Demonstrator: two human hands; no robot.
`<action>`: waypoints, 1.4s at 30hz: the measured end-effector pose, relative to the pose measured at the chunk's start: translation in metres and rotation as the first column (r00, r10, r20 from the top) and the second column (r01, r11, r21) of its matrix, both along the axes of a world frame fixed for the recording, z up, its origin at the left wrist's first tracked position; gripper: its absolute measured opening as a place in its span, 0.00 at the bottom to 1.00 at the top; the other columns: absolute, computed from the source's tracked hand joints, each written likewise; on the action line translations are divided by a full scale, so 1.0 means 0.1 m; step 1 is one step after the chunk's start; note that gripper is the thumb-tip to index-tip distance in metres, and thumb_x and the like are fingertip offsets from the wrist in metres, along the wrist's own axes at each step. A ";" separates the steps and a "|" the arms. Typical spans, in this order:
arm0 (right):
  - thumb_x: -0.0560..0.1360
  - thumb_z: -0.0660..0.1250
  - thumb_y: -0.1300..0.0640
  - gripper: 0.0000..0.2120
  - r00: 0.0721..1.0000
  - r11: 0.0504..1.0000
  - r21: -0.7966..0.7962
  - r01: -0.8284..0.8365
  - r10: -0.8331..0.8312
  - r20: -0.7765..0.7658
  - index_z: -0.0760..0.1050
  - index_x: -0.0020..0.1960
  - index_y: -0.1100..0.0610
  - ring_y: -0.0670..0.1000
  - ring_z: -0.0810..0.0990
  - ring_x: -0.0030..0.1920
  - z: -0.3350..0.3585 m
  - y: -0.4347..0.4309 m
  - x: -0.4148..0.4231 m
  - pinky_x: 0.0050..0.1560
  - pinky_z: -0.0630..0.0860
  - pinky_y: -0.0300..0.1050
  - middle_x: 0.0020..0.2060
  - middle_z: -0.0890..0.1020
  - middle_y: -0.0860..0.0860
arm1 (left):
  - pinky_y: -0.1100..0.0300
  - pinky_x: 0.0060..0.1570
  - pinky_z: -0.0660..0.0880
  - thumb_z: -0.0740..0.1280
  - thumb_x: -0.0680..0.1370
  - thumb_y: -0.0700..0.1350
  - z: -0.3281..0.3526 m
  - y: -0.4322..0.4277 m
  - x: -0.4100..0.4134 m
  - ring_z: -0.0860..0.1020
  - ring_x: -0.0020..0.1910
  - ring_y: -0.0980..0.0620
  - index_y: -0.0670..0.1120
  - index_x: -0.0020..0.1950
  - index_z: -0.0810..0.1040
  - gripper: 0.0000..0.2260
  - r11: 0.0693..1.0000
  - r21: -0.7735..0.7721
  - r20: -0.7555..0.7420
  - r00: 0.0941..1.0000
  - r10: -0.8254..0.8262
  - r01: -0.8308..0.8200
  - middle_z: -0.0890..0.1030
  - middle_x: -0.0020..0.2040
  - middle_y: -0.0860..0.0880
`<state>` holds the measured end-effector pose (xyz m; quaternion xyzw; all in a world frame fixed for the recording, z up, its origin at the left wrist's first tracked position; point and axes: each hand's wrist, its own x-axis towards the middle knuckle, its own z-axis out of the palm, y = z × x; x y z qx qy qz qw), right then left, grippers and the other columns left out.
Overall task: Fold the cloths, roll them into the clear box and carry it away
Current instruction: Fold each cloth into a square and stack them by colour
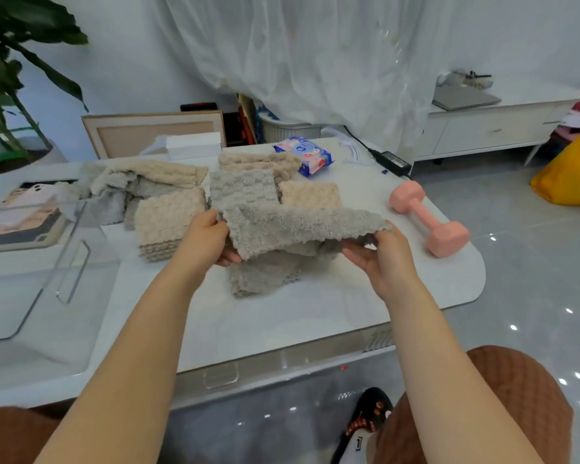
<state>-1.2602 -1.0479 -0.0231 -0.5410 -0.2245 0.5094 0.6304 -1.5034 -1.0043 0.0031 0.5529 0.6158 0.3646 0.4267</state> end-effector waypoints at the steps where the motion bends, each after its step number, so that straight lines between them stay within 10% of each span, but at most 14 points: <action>1: 0.77 0.56 0.65 0.15 1.000 0.997 0.073 -0.004 0.006 -0.026 0.74 0.60 0.58 0.56 0.82 0.45 0.05 0.00 -0.01 0.43 0.81 0.49 0.44 0.78 0.55 | 0.67 0.17 0.65 0.51 0.79 0.34 0.07 -0.03 -0.05 0.72 0.16 0.55 0.41 0.41 0.71 0.12 1.000 0.018 0.012 1.000 0.007 -0.007 0.73 0.28 0.43; 6: 0.80 0.54 0.62 0.12 0.996 0.922 0.385 0.033 -0.062 0.064 0.74 0.48 0.50 0.46 0.78 0.45 0.22 -0.09 -0.13 0.48 0.78 0.47 0.41 0.81 0.45 | 0.68 0.19 0.56 0.56 0.81 0.38 0.21 -0.24 -0.24 0.62 0.18 0.55 0.48 0.26 0.70 0.23 0.992 0.104 0.099 0.991 -0.087 0.076 0.66 0.18 0.55; 10: 0.79 0.57 0.52 0.15 0.822 0.969 0.238 0.068 -0.190 0.538 0.68 0.35 0.54 0.49 0.72 0.34 -0.01 -0.10 -0.17 0.34 0.67 0.44 0.31 0.75 0.51 | 0.67 0.21 0.54 0.58 0.81 0.40 -0.04 -0.22 -0.30 0.58 0.17 0.57 0.48 0.29 0.69 0.20 0.998 -0.036 0.087 0.995 -0.053 0.057 0.64 0.18 0.55; 14: 0.79 0.59 0.56 0.18 0.727 0.989 0.125 0.075 -0.140 0.672 0.60 0.31 0.52 0.48 0.63 0.30 -0.16 -0.10 -0.08 0.33 0.58 0.44 0.26 0.65 0.47 | 0.68 0.19 0.58 0.53 0.80 0.35 -0.25 -0.16 -0.45 0.67 0.16 0.54 0.44 0.36 0.66 0.13 0.972 -0.233 0.010 0.999 0.036 -0.033 0.69 0.30 0.46; 17: 0.80 0.57 0.59 0.09 0.861 0.995 0.018 -0.100 0.078 0.502 0.74 0.45 0.55 0.52 0.80 0.34 -0.13 -0.05 -0.10 0.34 0.74 0.47 0.36 0.78 0.51 | 0.67 0.21 0.73 0.55 0.81 0.36 -0.27 -0.18 -0.50 0.83 0.31 0.51 0.42 0.48 0.74 0.09 0.938 -0.347 0.084 0.996 0.035 -0.004 0.79 0.42 0.44; 19: 0.80 0.57 0.64 0.12 0.921 0.971 0.053 -0.233 0.204 0.332 0.77 0.55 0.57 0.50 0.83 0.50 -0.13 -0.03 -0.15 0.51 0.78 0.42 0.48 0.83 0.51 | 0.61 0.34 0.80 0.57 0.81 0.35 -0.31 -0.15 -0.53 0.84 0.41 0.47 0.42 0.55 0.75 0.09 0.951 -0.309 0.211 0.975 0.067 0.002 0.81 0.48 0.43; 22: 0.77 0.55 0.69 0.21 0.933 0.939 0.128 -0.320 0.289 0.213 0.82 0.41 0.52 0.45 0.80 0.52 -0.19 -0.05 -0.24 0.57 0.73 0.39 0.44 0.84 0.45 | 0.55 0.51 0.76 0.57 0.80 0.34 -0.39 -0.10 -0.60 0.80 0.47 0.49 0.43 0.55 0.77 0.11 0.977 -0.192 0.293 0.945 0.143 -0.089 0.81 0.50 0.45; 24: 0.76 0.57 0.65 0.19 0.951 0.947 0.106 -0.302 0.293 0.099 0.78 0.34 0.51 0.47 0.78 0.49 -0.27 -0.05 -0.27 0.62 0.71 0.46 0.36 0.81 0.44 | 0.56 0.49 0.75 0.57 0.78 0.35 -0.46 -0.09 -0.66 0.77 0.45 0.48 0.43 0.50 0.78 0.11 0.972 -0.171 0.333 0.920 0.209 -0.160 0.80 0.47 0.46; 28: 0.81 0.58 0.50 0.12 0.984 0.988 -0.004 -0.154 0.152 -0.097 0.75 0.57 0.55 0.55 0.77 0.59 -0.53 -0.06 -0.28 0.61 0.75 0.54 0.56 0.78 0.52 | 0.62 0.35 0.69 0.58 0.78 0.38 -0.59 -0.13 -0.66 0.75 0.38 0.53 0.46 0.48 0.80 0.11 0.920 -0.235 0.489 0.780 0.392 -0.315 0.79 0.44 0.51; 32: 0.78 0.63 0.50 0.14 0.998 0.975 -0.224 -0.010 -0.003 -0.058 0.72 0.57 0.60 0.60 0.78 0.55 -0.70 -0.03 -0.27 0.52 0.79 0.57 0.55 0.76 0.58 | 0.54 0.48 0.71 0.60 0.80 0.49 -0.78 -0.16 -0.63 0.74 0.55 0.46 0.43 0.64 0.71 0.15 0.828 -0.438 0.512 0.659 0.550 -0.351 0.72 0.57 0.46; 35: 0.78 0.65 0.52 0.14 0.995 0.925 -0.379 -0.028 -0.012 -0.103 0.72 0.53 0.63 0.55 0.78 0.41 -0.70 -0.05 -0.26 0.40 0.77 0.48 0.44 0.78 0.57 | 0.51 0.45 0.75 0.65 0.79 0.47 -0.86 -0.21 -0.60 0.77 0.47 0.45 0.40 0.58 0.73 0.13 0.781 -0.590 0.502 0.665 0.553 -0.204 0.76 0.50 0.42; 42: 0.74 0.69 0.60 0.06 0.993 0.905 -0.417 -0.085 0.111 0.039 0.80 0.48 0.63 0.56 0.81 0.36 -0.64 -0.01 -0.30 0.39 0.79 0.49 0.37 0.82 0.58 | 0.53 0.42 0.79 0.67 0.78 0.44 -0.88 -0.19 -0.60 0.82 0.42 0.47 0.40 0.52 0.79 0.08 0.854 -0.455 0.503 0.719 0.479 -0.251 0.82 0.49 0.42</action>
